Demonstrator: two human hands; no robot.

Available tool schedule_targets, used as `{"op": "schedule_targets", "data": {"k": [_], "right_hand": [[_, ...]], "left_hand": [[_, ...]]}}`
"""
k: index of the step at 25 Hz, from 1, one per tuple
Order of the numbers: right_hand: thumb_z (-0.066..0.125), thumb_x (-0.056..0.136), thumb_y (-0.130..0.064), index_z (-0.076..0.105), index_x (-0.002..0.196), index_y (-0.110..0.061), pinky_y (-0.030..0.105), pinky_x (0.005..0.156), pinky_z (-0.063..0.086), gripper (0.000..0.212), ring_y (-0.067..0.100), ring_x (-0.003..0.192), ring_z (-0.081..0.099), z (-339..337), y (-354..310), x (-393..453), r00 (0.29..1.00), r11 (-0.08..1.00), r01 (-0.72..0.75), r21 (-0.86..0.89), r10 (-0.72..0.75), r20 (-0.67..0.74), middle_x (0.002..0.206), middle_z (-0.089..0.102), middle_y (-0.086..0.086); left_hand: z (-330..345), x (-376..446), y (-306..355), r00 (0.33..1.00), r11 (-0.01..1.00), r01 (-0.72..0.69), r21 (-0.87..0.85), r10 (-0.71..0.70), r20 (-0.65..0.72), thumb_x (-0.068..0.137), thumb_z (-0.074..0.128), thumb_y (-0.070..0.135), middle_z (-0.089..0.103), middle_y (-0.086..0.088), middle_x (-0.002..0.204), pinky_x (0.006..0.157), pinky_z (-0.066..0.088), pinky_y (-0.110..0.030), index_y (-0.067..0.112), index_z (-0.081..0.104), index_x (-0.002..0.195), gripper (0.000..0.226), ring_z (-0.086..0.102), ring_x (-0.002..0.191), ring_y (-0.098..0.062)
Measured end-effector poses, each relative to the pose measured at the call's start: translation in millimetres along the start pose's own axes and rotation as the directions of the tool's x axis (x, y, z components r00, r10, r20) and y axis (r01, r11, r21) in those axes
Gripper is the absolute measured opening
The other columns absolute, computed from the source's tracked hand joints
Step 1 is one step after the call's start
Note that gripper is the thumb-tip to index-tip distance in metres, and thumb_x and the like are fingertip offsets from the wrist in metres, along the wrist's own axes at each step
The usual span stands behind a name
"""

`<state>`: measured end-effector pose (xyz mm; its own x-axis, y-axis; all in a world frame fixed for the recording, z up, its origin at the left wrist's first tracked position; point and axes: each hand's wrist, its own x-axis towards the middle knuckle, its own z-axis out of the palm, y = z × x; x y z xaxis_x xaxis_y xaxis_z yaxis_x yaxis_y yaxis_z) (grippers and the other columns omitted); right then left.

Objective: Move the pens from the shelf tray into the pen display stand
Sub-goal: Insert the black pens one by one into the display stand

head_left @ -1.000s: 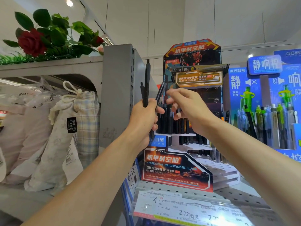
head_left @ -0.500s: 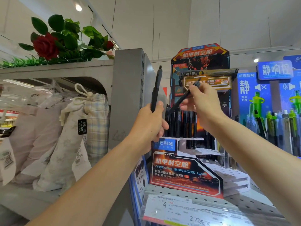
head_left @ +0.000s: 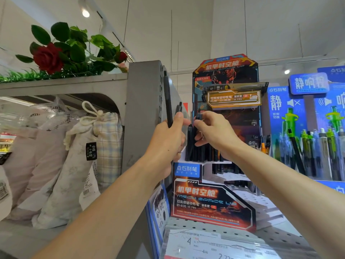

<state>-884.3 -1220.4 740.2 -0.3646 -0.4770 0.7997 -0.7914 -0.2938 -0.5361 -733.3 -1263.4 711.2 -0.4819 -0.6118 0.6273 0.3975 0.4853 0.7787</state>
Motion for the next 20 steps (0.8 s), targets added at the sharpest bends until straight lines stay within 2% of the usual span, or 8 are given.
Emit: {"op": "schedule_targets", "data": {"k": [4, 7, 9, 12, 16, 17, 18, 20], "right_hand": [[0.067, 0.096, -0.016, 0.059, 0.106, -0.008, 0.028, 0.051, 0.06, 0.016, 0.017, 0.058, 0.073, 3.7, 0.3, -5.4, 0.998, 0.997, -0.032, -0.065, 0.036, 0.061, 0.079, 0.073, 0.012], [0.068, 0.095, -0.022, 0.065, 0.092, -0.004, 0.029, 0.05, 0.06, 0.019, 0.02, 0.057, 0.073, 6.7, -1.0, -6.7, 0.997, 0.982, -0.027, -0.189, 0.042, 0.072, 0.072, 0.074, 0.011], [0.066, 0.096, -0.025, 0.067, 0.086, -0.005, 0.028, 0.05, 0.058, 0.023, 0.02, 0.056, 0.073, 7.3, -3.5, -5.4, 0.993, 0.954, -0.029, -0.298, 0.061, 0.099, 0.069, 0.074, 0.008], [0.065, 0.097, -0.026, 0.067, 0.084, -0.006, 0.023, 0.044, 0.05, 0.024, 0.016, 0.048, 0.066, 6.1, -7.0, -2.3, 0.985, 0.925, -0.033, -0.379, 0.093, 0.142, 0.066, 0.074, 0.007], [0.066, 0.096, -0.032, 0.068, 0.087, -0.009, 0.024, 0.047, 0.046, 0.024, 0.012, 0.047, 0.059, 0.7, -7.9, -5.2, 0.984, 0.888, 0.0, -0.46, 0.083, 0.16, 0.066, 0.072, 0.003], [0.064, 0.097, -0.032, 0.069, 0.089, -0.012, 0.024, 0.048, 0.047, 0.022, 0.011, 0.048, 0.059, -0.4, -7.4, -7.2, 0.99, 0.912, 0.011, -0.41, 0.047, 0.131, 0.068, 0.072, 0.002], [0.062, 0.098, -0.029, 0.07, 0.092, -0.013, 0.022, 0.048, 0.048, 0.019, 0.01, 0.049, 0.059, -2.3, -7.5, -9.6, 0.995, 0.962, 0.002, -0.274, 0.024, 0.092, 0.07, 0.072, 0.001], [0.059, 0.099, -0.026, 0.073, 0.098, -0.013, 0.021, 0.05, 0.049, 0.019, 0.009, 0.053, 0.058, -7.6, -11.0, -15.6, 0.996, 0.991, -0.056, 0.124, 0.046, 0.081, 0.074, 0.069, 0.002]], "left_hand": [[0.5, 2.9, 1.3, 0.998, 0.998, -0.02, 0.062, 0.023, -0.053, 0.106, 0.04, 0.043, 0.047, 0.005, 0.067, 0.04, 0.032, -0.017, 0.024, 0.06, 0.122, 0.032, 0.04, 0.049, -0.006], [0.2, 3.5, 1.2, 0.997, 1.0, 0.01, 0.001, -0.01, -0.074, 0.106, 0.043, 0.032, 0.051, 0.0, 0.069, 0.036, 0.031, -0.016, 0.017, 0.057, 0.122, 0.026, 0.038, 0.047, -0.007], [-0.3, 1.4, 0.2, 0.998, 1.0, -0.028, 0.004, 0.028, -0.057, 0.107, 0.042, 0.033, 0.053, 0.0, 0.067, 0.036, 0.032, -0.015, 0.019, 0.06, 0.119, 0.026, 0.039, 0.045, -0.006], [0.8, -0.6, 0.9, 0.996, 0.998, -0.062, 0.028, 0.064, -0.069, 0.106, 0.039, 0.044, 0.052, -0.001, 0.063, 0.035, 0.032, -0.014, 0.025, 0.061, 0.116, 0.031, 0.039, 0.039, -0.003], [5.8, 2.1, 0.7, 0.993, 0.999, -0.003, -0.049, -0.002, -0.117, 0.106, 0.043, 0.027, 0.052, -0.001, 0.069, 0.038, 0.032, -0.017, 0.017, 0.06, 0.112, 0.021, 0.039, 0.047, -0.006], [7.0, 2.3, 0.1, 0.994, 0.997, 0.009, -0.071, -0.017, -0.111, 0.105, 0.044, 0.024, 0.052, -0.001, 0.072, 0.038, 0.032, -0.016, 0.016, 0.06, 0.112, 0.019, 0.039, 0.049, -0.007], [8.3, 2.7, -0.5, 0.995, 0.996, 0.02, -0.091, -0.029, -0.098, 0.105, 0.045, 0.022, 0.052, -0.002, 0.073, 0.038, 0.033, -0.016, 0.014, 0.059, 0.112, 0.018, 0.039, 0.05, -0.007], [10.7, 2.6, -2.5, 0.997, 0.992, 0.043, -0.117, -0.051, -0.065, 0.106, 0.046, 0.024, 0.053, -0.002, 0.074, 0.038, 0.034, -0.015, 0.012, 0.058, 0.116, 0.02, 0.04, 0.051, -0.007]]}}
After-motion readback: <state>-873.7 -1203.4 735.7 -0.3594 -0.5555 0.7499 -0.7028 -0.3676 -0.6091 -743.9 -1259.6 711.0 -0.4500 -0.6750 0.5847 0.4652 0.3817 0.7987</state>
